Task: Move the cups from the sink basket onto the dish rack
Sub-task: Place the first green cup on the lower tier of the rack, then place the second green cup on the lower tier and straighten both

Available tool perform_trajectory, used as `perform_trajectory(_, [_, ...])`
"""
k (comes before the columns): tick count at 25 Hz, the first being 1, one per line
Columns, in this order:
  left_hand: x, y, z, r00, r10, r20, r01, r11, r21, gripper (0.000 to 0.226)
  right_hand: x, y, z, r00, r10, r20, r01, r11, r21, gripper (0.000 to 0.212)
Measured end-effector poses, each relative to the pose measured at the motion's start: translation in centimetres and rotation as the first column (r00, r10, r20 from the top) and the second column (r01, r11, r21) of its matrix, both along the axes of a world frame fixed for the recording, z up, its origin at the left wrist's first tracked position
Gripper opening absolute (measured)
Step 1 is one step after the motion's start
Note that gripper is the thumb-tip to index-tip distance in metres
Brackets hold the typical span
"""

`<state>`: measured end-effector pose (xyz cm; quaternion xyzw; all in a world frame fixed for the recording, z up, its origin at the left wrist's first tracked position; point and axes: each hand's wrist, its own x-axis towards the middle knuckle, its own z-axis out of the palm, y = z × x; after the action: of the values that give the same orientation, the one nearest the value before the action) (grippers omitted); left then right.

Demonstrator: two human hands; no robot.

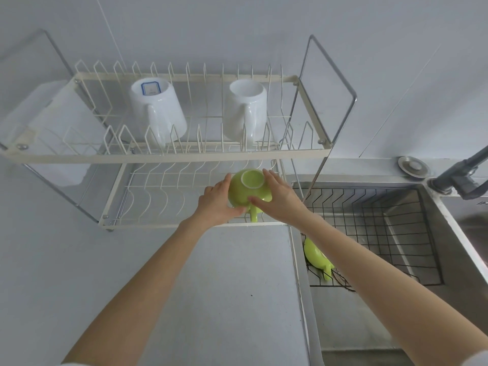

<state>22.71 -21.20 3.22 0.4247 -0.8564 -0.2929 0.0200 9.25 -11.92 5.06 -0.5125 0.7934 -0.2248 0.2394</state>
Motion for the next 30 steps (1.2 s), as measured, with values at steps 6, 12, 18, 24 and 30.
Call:
perform_trajectory(6, [1.3,2.7,2.9,0.997,-0.075,-0.013,0.071,0.981,-0.183,0.078,0.7,4.3,1.9,0.994,0.092,-0.059,-0.098,0.989,-0.114,0.072])
perform_trajectory(12, [2.0,9.2,2.7,0.989,-0.114,0.094,0.14,0.928,-0.345,0.07,0.2,10.1,1.5,0.975,0.153,-0.162,-0.172,0.979,-0.108,0.068])
perform_trajectory(18, [-0.2,14.2,1.4,0.984,-0.139,0.108,0.165,0.946,-0.28,0.064,-2.5,15.3,-0.3,0.99,0.089,-0.107,-0.094,0.995,-0.045,0.063])
perform_trajectory(24, [-4.5,17.5,0.6,0.977,-0.194,0.094,0.211,0.948,-0.238,0.061,-7.0,18.8,-2.1,0.995,0.024,-0.096,-0.023,1.0,0.019,0.061])
perform_trajectory(30, [-9.7,19.2,-0.7,0.968,-0.218,0.122,0.24,0.949,-0.205,0.063,-11.5,20.6,-3.3,0.998,-0.003,-0.065,0.007,0.997,0.073,0.063])
